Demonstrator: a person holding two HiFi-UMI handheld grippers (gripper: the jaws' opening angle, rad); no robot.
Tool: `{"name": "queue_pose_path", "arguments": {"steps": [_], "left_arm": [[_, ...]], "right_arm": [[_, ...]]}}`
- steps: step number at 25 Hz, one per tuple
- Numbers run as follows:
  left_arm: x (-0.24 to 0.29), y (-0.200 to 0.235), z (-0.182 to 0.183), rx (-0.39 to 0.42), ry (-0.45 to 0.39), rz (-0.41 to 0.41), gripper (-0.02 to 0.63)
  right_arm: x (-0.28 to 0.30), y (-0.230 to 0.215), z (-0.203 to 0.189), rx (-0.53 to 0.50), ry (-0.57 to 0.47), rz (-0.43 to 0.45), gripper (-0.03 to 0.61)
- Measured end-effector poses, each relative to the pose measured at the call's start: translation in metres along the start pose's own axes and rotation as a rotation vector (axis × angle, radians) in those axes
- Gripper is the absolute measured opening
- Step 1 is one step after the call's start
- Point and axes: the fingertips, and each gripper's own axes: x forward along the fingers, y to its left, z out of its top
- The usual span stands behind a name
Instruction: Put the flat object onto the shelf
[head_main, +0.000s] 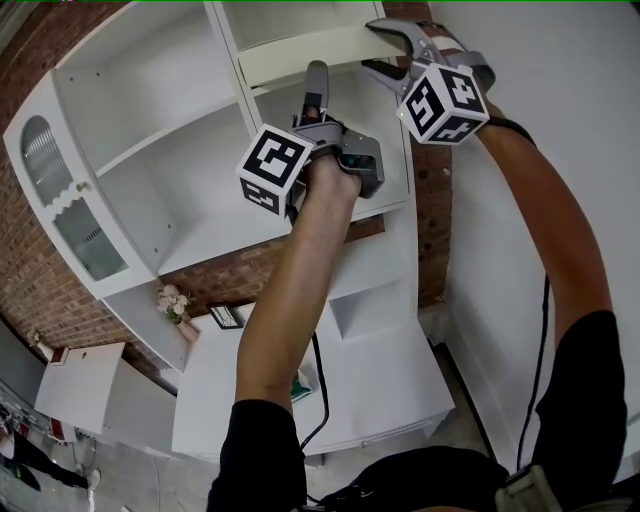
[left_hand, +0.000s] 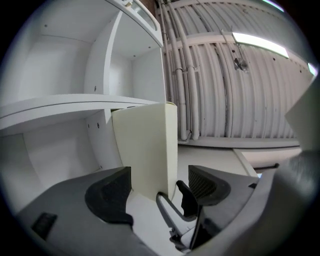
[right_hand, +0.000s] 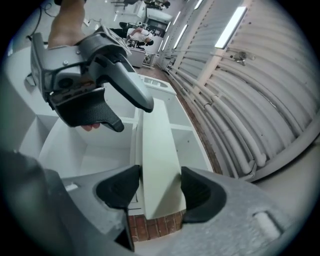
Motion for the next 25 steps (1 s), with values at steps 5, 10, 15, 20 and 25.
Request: {"name": "queue_pose_path", "arguments": {"steps": [5, 10, 15, 20, 25], "left_arm": [[-0.015, 0.015, -0.015, 0.147, 0.115, -0.016, 0.350], [-0.030, 0.024, -0.023, 0.270, 0.191, -0.047, 0.348], [-0.038, 0.035, -0.033, 0.378, 0.231, -0.051, 0.347], [-0.035, 0.040, -0.040, 0.428, 0.208, -0.035, 0.336], [-0.035, 0.034, -0.049, 0.506, 0.216, -0.053, 0.307]], "right_arm": [[0.019, 0.010, -0.005, 0.021, 0.026, 0.020, 0.256], [0.041, 0.016, -0.012, 0.068, 0.029, 0.051, 0.256], [0.044, 0.011, -0.012, 0.059, -0.011, 0.041, 0.256], [0.031, 0.023, -0.006, -0.008, -0.066, 0.067, 0.258], [0.002, 0.020, 0.008, 0.097, -0.179, 0.041, 0.256]]}}
